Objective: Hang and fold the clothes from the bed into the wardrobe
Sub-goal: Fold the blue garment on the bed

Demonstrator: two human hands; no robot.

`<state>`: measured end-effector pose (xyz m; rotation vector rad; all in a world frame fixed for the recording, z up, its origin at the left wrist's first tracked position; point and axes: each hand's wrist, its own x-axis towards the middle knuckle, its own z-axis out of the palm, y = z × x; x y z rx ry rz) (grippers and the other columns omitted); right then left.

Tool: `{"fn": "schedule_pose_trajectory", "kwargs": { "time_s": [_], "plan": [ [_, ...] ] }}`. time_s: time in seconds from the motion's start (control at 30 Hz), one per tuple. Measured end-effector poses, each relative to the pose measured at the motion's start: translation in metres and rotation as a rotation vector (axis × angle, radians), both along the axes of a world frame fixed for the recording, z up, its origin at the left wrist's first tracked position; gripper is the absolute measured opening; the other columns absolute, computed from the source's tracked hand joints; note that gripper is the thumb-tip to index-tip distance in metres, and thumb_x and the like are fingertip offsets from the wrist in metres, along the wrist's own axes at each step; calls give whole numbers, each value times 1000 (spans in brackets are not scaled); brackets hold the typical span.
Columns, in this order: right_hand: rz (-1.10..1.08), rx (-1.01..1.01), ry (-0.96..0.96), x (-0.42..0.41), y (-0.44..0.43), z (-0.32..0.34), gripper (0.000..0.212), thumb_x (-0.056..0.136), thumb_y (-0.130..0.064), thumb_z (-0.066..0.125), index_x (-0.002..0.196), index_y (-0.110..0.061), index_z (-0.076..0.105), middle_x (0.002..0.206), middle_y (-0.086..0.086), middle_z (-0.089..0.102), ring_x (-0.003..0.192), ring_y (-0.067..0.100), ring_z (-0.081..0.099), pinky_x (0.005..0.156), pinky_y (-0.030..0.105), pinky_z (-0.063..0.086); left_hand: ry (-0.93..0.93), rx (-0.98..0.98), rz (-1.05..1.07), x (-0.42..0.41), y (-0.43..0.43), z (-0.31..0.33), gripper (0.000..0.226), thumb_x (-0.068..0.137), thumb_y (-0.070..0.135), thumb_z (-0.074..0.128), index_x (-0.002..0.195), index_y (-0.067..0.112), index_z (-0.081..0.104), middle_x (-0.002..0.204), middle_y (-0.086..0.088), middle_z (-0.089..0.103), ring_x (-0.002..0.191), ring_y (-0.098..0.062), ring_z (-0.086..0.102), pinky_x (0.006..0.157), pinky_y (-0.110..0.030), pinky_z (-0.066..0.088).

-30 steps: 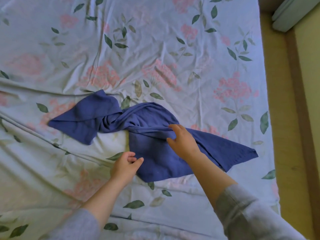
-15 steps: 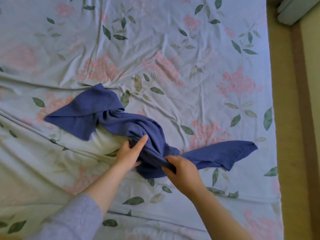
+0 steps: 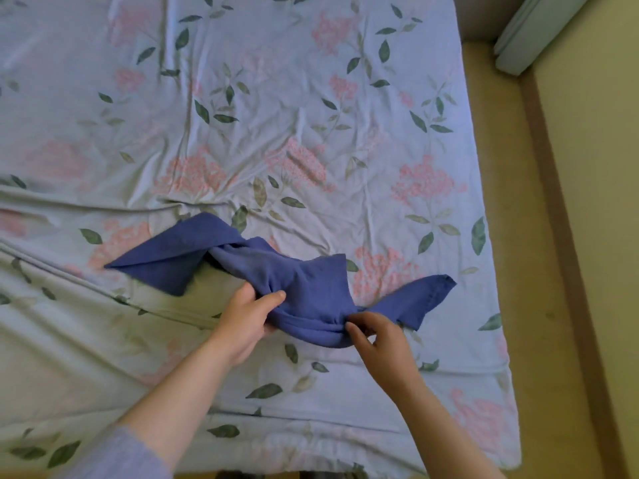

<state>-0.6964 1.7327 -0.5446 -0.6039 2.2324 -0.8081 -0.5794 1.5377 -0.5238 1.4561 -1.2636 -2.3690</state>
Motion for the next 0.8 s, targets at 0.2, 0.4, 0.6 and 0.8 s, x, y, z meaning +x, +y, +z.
{"fn": "schedule_pose_trajectory", "kwargs": {
  "time_s": [0.2,0.4,0.6,0.8],
  "plan": [
    [-205,-163,-167,-10,-11,90,49,88,-36,70,134,-28,52,122,-15,59,111,3,55,78,10,44,159,-99,-20,-2,-3,113,27,96,1,50,112,19,64,109,-5,73,103,-18,69,71,-29,57],
    [-104,-418,-366,-2,-22,203,26,88,-34,71,112,-26,65,104,-5,74,101,9,68,85,24,54,379,-188,-79,7,-1,236,26,98,3,46,114,14,63,101,-5,75,92,-14,72,64,-21,56],
    [-21,-611,-365,15,-20,311,27,82,-49,69,90,-23,75,83,1,72,79,12,67,75,27,54,509,-324,-10,22,1,345,22,96,7,51,111,15,65,105,-8,74,101,-16,70,74,-23,55],
    [115,-793,-350,23,-11,389,45,80,-41,77,114,-12,69,112,21,69,109,36,65,97,44,52,621,-378,111,34,0,427,22,98,13,52,117,11,62,109,-10,72,102,-18,69,75,-26,54]
  ]
}}
